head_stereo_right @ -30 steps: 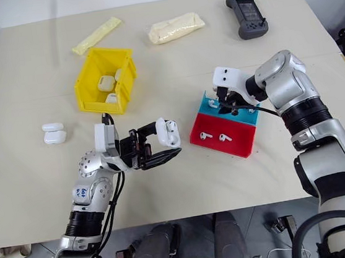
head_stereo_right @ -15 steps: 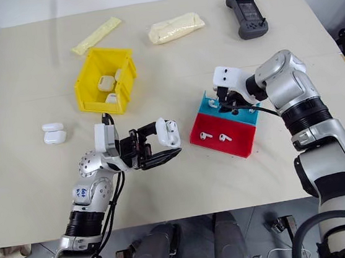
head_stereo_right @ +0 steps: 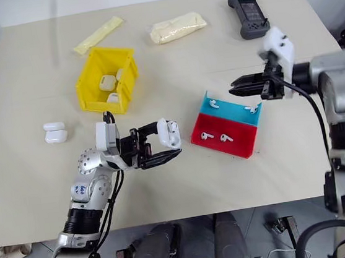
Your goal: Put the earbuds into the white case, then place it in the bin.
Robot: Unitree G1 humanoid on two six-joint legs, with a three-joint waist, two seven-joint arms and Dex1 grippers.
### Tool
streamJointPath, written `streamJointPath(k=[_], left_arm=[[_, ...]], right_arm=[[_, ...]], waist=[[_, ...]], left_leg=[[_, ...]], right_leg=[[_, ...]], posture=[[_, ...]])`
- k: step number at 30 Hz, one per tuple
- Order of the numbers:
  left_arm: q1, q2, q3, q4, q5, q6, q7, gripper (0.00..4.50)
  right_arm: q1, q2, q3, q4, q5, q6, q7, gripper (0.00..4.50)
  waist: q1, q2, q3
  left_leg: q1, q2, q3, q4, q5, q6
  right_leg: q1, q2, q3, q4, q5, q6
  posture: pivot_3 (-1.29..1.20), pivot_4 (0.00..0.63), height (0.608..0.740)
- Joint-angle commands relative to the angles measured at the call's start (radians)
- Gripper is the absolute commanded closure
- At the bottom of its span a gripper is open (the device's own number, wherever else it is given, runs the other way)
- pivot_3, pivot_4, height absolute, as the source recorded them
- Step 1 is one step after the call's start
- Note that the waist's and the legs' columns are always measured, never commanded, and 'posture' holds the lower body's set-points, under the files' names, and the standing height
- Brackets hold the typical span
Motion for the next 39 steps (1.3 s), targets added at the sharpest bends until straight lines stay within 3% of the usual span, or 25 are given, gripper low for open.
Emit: streamJointPath(k=[1,5,11,18,39], left_arm=[[-0.015,-0.012,0.005,-0.005,-0.008,-0.005,0.003,1.72],[-0.036,-0.030,-0.002,0.013,-0.007,0.006,0.010,1.72],[-0.060,-0.033,0.004,0.022,-0.009,0.026,0.013,1.72],[-0.079,-0.039,0.021,0.020,-0.023,0.057,0.038,1.72],[-0.087,-0.045,0.044,-0.029,-0.059,0.127,0.054,1.72]], right_arm=[[0.044,0.057,-0.126,-0.207,0.206,0.158,-0.103,3.84],[0.180,0.263,-0.202,-0.445,0.458,0.289,-0.299,3.84],[0.249,0.451,-0.233,-0.551,0.696,0.308,-0.554,3.84],[0.345,0.486,-0.150,-0.633,0.826,0.250,-0.668,3.84],[0.470,0.464,-0.004,-0.578,0.767,0.011,-0.696,3.84]], waist=[[-0.003,0.001,0.000],[0.000,0.000,-0.001],[0.000,0.000,-0.001],[-0.004,0.000,-0.001],[-0.004,0.000,-0.001]], left_leg=[[0.000,0.000,0.000,0.000,0.000,0.000],[0.001,0.001,-0.001,0.000,0.000,-0.001],[0.001,-0.001,-0.001,0.001,0.000,0.000],[0.001,-0.001,-0.001,0.001,0.000,0.000],[0.002,-0.001,-0.001,0.000,0.000,0.000]], right_leg=[[0.000,0.000,0.000,0.001,0.000,0.000],[0.000,0.001,-0.001,0.001,0.000,0.000],[0.000,0.000,0.000,0.003,0.000,0.000],[0.000,0.000,0.000,0.003,0.000,0.000],[0.000,0.000,0.000,0.003,0.000,0.000]], posture=[[0.00,0.150,0.740],[0.00,0.150,0.740],[0.00,0.150,0.740],[0.00,0.150,0.740],[0.00,0.150,0.740]])
